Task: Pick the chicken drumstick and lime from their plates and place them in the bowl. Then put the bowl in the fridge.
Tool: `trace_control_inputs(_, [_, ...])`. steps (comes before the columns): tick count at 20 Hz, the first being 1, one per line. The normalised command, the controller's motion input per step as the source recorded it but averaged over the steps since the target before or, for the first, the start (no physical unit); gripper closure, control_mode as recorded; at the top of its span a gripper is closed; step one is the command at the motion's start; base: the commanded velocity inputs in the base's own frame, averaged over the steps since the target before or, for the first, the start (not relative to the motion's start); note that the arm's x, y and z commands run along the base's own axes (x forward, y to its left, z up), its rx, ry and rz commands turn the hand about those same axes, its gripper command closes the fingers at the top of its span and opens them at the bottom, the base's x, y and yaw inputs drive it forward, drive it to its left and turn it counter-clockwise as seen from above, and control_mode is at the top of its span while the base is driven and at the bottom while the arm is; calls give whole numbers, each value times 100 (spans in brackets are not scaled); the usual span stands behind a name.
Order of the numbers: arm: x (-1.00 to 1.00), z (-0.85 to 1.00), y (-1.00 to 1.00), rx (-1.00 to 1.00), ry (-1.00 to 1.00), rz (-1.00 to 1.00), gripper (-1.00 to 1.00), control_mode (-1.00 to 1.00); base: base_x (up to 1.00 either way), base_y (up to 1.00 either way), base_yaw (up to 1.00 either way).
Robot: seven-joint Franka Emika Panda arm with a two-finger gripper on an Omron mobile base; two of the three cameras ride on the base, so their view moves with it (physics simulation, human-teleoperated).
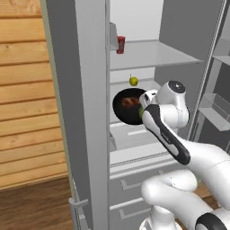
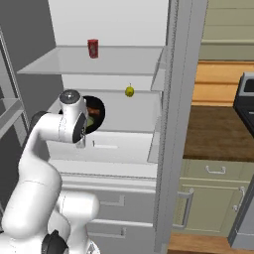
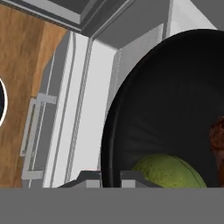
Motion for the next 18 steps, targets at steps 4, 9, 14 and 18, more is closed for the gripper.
trace_control_inputs(4, [77, 2, 0, 1, 0, 0, 100, -100, 0, 0, 0])
trace_control_inputs(9, [78, 0, 1, 0, 10, 0, 100, -100, 0, 0, 0])
trace_control_inputs(14, [69, -5, 13, 0, 10, 0, 100, -100, 0, 0, 0])
trace_control_inputs(18, [54, -10, 11, 0, 8, 1, 100, -100, 0, 0, 0])
